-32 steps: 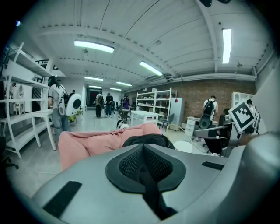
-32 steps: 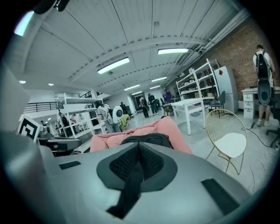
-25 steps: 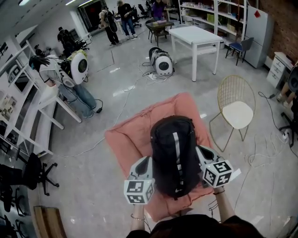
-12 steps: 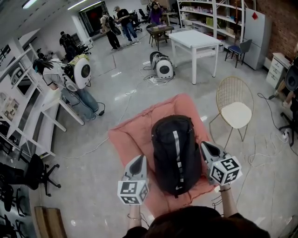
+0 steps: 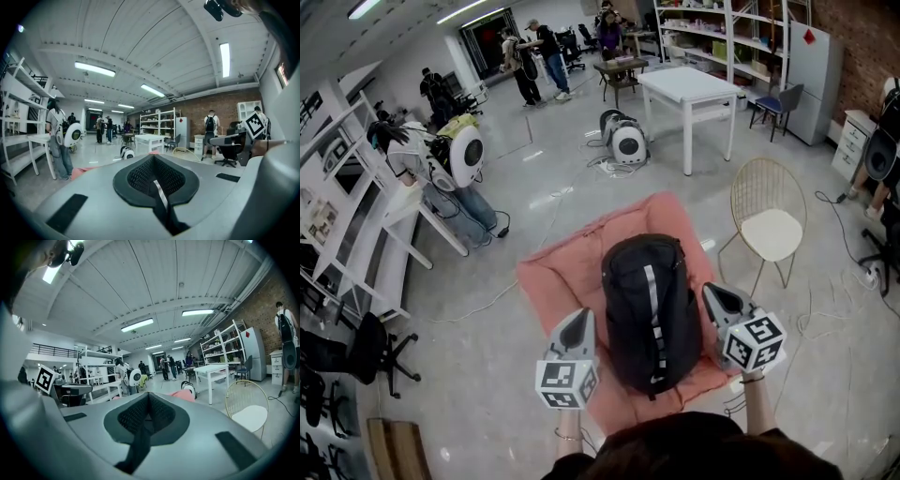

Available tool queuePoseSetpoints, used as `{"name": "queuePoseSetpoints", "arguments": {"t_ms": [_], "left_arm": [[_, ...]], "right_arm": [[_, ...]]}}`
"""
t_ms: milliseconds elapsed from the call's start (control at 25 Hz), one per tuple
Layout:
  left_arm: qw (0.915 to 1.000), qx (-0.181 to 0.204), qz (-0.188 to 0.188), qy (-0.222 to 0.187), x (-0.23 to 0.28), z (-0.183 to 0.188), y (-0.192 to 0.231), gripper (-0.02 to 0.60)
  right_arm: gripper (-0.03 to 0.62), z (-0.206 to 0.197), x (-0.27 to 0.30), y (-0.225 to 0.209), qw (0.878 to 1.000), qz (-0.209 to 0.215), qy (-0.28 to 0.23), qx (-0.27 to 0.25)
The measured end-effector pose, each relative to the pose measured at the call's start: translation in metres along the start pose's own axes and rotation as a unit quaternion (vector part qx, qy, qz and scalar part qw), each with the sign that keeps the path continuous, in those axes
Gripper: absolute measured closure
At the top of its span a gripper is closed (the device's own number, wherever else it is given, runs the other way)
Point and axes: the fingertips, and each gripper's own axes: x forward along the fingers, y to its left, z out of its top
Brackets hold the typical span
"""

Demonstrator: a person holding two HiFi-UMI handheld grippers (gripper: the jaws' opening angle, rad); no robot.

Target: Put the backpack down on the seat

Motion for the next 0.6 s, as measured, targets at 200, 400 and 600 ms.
{"name": "queuePoseSetpoints", "arguments": {"t_ms": [200, 400, 600], "left_arm": [[1.0000, 0.004, 0.003, 0.004, -0.005, 0.000, 0.000, 0.568], [0.9999, 0.003, 0.013, 0.007, -0.010, -0.003, 0.003, 0.568], [0.9997, 0.000, 0.025, 0.009, -0.011, -0.002, 0.007, 0.567]], "right_arm": [[0.582, 0.001, -0.004, 0.002, 1.000, -0.003, -0.005, -0.003], [0.582, 0.000, -0.006, 0.000, 1.000, -0.007, -0.009, -0.006], [0.582, 0.002, -0.008, -0.004, 1.000, -0.014, -0.012, -0.005]]}}
